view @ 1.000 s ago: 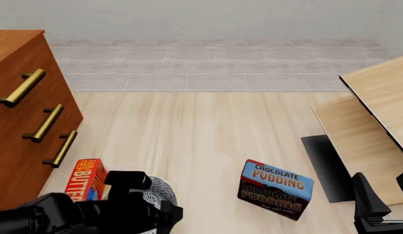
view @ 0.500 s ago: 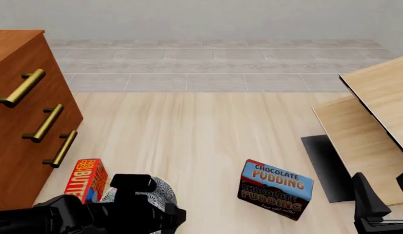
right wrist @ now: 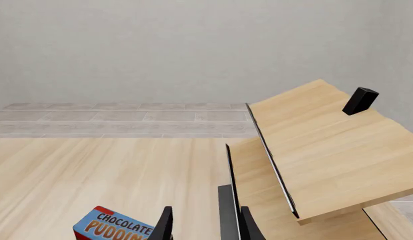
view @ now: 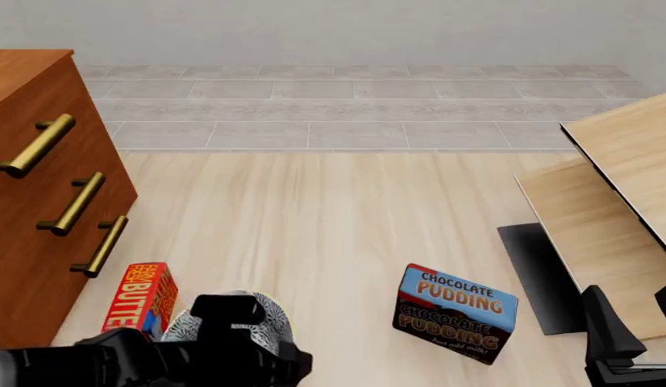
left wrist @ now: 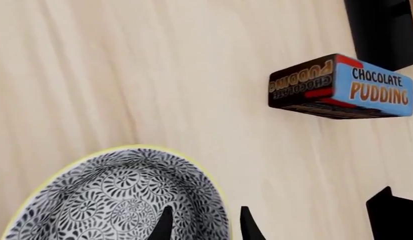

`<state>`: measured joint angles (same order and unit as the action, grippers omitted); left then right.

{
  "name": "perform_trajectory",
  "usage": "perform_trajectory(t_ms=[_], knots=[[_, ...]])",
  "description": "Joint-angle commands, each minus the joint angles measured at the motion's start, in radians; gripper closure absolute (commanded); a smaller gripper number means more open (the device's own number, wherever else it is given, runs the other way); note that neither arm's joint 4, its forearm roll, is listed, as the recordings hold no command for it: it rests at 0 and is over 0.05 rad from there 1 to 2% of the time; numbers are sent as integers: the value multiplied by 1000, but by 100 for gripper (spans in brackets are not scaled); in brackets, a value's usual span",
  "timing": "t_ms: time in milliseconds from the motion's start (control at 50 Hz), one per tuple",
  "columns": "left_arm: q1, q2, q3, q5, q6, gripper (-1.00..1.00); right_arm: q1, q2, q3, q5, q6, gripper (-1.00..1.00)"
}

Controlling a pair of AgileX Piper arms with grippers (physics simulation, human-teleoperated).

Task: Close the top drawer of the cabinet and put the bowl on top of it.

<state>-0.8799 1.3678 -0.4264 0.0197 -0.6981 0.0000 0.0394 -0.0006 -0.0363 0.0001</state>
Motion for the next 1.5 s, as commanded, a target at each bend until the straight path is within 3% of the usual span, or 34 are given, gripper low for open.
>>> perform_trajectory(t_ms=[20,520,540,800,1500], knots=[[-7,29,7,-28,-18,-100,0,-13,-1,13,0,-100],[-1,70,13,-65,-17,-100,0,-13,-1,13,0,-100],[-1,65,11,-60,-15,100,0,-12,-1,12,0,-100],[13,11,-19,13,14,100,0,-13,-1,12,0,-100],[89,-307,-251,450,168,100,0,-13,-1,12,0,-100]])
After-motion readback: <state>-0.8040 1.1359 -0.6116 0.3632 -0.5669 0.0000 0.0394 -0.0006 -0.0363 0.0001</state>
